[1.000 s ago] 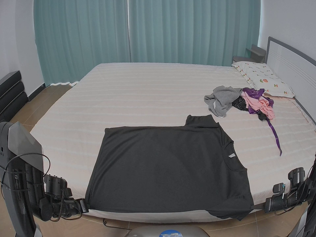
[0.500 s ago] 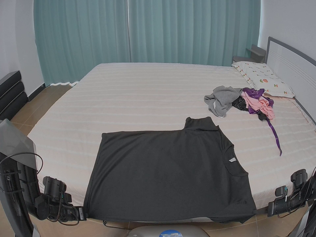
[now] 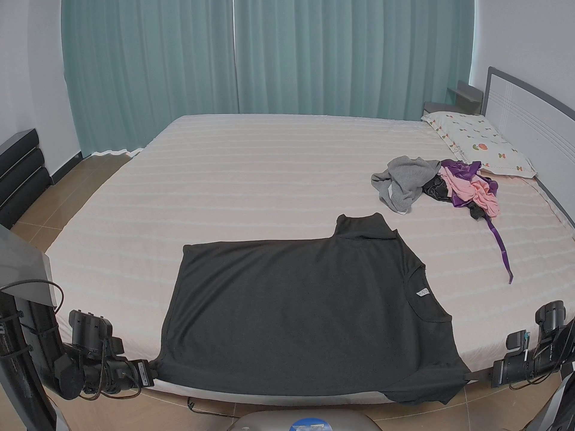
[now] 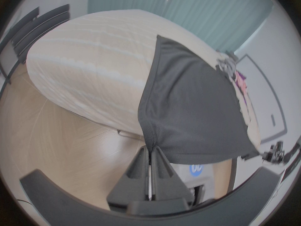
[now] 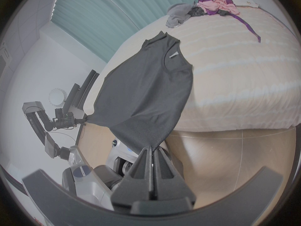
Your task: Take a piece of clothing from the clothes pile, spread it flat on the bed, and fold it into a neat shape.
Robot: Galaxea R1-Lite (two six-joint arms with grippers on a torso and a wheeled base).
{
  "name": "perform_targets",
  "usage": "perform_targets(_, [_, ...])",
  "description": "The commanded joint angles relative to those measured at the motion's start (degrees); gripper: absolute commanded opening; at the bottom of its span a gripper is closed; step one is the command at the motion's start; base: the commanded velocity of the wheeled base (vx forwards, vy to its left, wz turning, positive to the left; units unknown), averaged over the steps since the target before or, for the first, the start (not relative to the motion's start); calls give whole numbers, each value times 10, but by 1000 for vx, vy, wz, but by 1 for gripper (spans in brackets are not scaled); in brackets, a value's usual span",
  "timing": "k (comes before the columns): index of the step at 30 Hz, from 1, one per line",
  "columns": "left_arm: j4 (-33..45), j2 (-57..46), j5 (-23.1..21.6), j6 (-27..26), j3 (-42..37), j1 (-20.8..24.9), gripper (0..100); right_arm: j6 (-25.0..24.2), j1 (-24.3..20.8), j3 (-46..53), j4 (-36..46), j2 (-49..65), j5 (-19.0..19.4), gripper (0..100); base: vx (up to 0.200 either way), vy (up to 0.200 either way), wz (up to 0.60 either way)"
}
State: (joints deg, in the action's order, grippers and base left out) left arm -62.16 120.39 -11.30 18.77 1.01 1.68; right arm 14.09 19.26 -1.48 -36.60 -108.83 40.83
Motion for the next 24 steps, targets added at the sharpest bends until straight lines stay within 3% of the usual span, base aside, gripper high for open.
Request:
perform_targets(1, [-60,-31,15,82,27,9,0,-54,-5,-40,-1,34,14,0,0,0,0])
perform_targets(4, [-67,-30,41,110,53,10,0,-127,-16,-78,-1,34,14,0,0,0,0])
perform_targets(6, [-67,-29,43,111,54,10,0,-130,-17,-79,-1,34,14,0,0,0,0])
perform_targets(7, [-67,-25,64,124,74,12,0,-188,-30,-111,-2,34,9,0,0,0,0])
perform_targets(9, [-67,-26,72,147,88,15,0,-217,-35,-130,-1,34,6,0,0,0,0])
perform_targets(12, [-67,-26,86,173,110,21,0,-238,-51,-152,-1,27,-7,0,0,0,0])
perform_targets(18, [-63,-27,88,175,140,23,0,-304,-75,-189,-1,25,-18,0,0,0,0])
perform_targets(24, [-61,-32,107,174,160,27,0,-312,-76,-204,1,27,-23,0,0,0,0])
